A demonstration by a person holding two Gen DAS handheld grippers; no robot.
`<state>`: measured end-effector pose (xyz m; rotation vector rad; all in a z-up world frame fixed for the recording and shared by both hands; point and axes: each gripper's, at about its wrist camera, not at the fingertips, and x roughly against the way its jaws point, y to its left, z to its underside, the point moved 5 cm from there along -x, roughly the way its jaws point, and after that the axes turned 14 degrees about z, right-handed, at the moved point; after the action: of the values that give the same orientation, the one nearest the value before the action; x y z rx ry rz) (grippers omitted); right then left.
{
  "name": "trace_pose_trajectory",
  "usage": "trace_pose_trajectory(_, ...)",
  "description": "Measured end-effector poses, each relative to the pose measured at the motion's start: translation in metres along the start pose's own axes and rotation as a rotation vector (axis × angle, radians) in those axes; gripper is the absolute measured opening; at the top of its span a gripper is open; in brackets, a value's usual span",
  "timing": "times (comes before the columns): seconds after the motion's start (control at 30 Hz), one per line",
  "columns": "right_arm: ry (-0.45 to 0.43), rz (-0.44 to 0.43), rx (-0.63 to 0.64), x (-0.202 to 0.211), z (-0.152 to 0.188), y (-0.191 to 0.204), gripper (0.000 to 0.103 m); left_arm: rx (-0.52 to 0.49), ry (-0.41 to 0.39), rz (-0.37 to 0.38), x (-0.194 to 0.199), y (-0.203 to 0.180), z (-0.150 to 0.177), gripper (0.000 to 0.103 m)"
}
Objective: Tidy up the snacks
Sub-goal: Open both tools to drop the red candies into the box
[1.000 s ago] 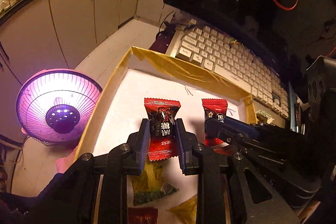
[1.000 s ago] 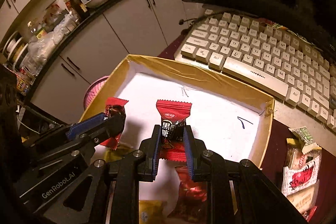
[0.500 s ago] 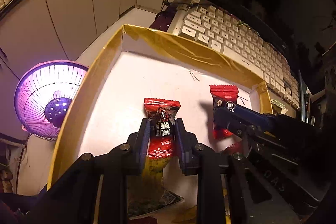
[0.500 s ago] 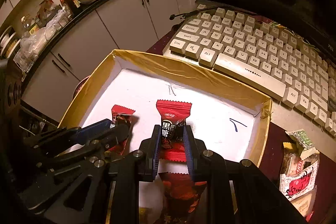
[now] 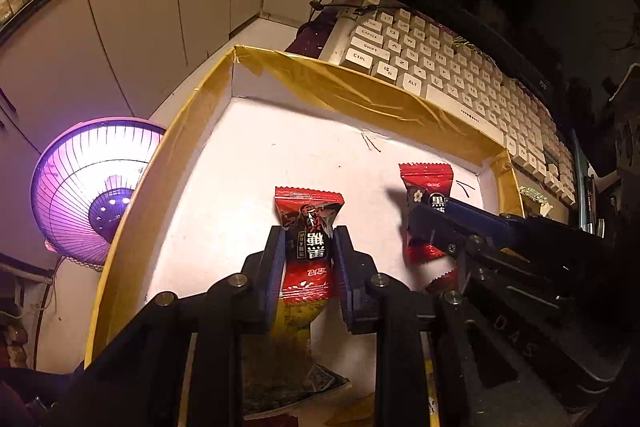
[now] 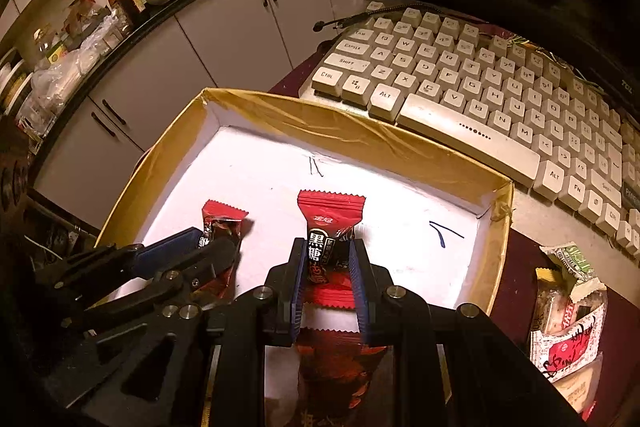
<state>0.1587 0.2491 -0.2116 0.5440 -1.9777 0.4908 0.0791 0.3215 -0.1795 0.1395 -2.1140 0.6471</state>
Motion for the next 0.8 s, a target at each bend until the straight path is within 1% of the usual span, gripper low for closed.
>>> trace_pose_trajectory(0.2, -0.001, 0.001, 0.009, -0.002, 0.000, 0.001, 0.022, 0.001, -0.003, 0.001, 0.000, 0.001, 0.000, 0.022)
trace_pose_trajectory(0.37, 0.016, -0.014, -0.001, -0.006, 0.000, -0.001, 0.024, 0.000, -0.005, -0.001, 0.000, 0.000, 0.000, 0.022)
trace_pose_trajectory(0.53, 0.012, -0.011, 0.007, -0.005, 0.001, 0.000, 0.024, 0.007, -0.007, -0.001, 0.001, 0.001, -0.001, 0.022)
trace_pose_trajectory(0.63, -0.002, -0.023, 0.009, -0.003, 0.001, 0.001, 0.025, 0.010, -0.015, 0.001, 0.002, 0.003, 0.000, 0.022)
trace_pose_trajectory(0.7, -0.010, -0.026, 0.010, 0.000, 0.000, 0.002, 0.029, 0.009, -0.026, -0.015, 0.004, 0.005, 0.001, 0.022)
trace_pose_trajectory(0.77, -0.021, -0.039, 0.009, 0.004, -0.001, 0.001, 0.040, 0.007, -0.029, -0.007, 0.008, 0.005, 0.003, 0.023)
trace_pose_trajectory(0.8, -0.028, -0.044, 0.003, 0.007, -0.001, 0.000, 0.042, 0.010, -0.031, -0.007, 0.012, 0.005, 0.005, 0.025)
